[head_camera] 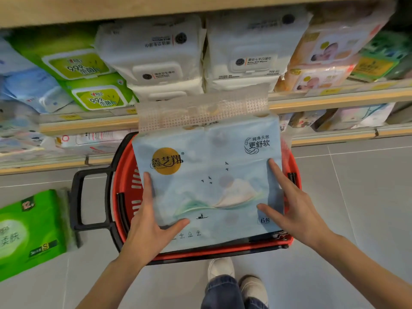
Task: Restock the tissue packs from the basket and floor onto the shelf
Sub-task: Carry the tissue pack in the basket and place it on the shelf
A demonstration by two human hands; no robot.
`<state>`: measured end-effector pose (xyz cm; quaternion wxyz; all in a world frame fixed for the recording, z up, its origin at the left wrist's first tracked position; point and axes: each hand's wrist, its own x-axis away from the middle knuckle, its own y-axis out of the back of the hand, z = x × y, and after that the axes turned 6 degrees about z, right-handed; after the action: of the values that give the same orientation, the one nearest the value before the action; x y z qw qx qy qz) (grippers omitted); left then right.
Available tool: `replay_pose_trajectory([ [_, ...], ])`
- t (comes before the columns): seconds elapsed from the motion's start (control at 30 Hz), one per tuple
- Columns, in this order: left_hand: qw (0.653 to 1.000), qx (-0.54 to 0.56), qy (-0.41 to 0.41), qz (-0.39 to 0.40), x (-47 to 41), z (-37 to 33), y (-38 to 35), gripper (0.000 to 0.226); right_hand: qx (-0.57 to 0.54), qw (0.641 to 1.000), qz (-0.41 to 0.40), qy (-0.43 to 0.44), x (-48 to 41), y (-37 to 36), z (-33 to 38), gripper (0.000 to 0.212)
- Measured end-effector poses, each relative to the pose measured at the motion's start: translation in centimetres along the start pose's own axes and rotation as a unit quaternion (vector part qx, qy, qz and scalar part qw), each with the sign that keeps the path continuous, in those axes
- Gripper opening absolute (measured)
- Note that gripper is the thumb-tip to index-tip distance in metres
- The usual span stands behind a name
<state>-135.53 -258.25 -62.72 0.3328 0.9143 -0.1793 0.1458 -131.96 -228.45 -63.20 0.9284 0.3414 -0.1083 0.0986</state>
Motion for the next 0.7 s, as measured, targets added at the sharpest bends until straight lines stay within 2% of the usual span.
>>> replay_pose_trajectory([
  [0.17,0.999,-0.012,-0.028,-0.032,2.2,-4.2,3.2,0.126,-0.012,1.0,0.012,0.016,1.0,3.2,3.8,0.095],
  [0.47,0.991,-0.007,-0.103,-0.085,6.2,-15.8,11.4,0.125,-0.037,0.994,-0.056,0.088,3.7,13.0,14.7,0.09],
  [0.6,0.985,-0.026,-0.132,-0.107,9.2,-21.5,15.6,0.125,-0.026,0.989,-0.085,0.12,6.0,18.5,20.6,0.096],
  [0.7,0.982,0.005,-0.137,-0.13,12.3,-26.0,18.7,0.126,-0.024,0.985,-0.101,0.136,8.0,22.4,25.1,0.103],
])
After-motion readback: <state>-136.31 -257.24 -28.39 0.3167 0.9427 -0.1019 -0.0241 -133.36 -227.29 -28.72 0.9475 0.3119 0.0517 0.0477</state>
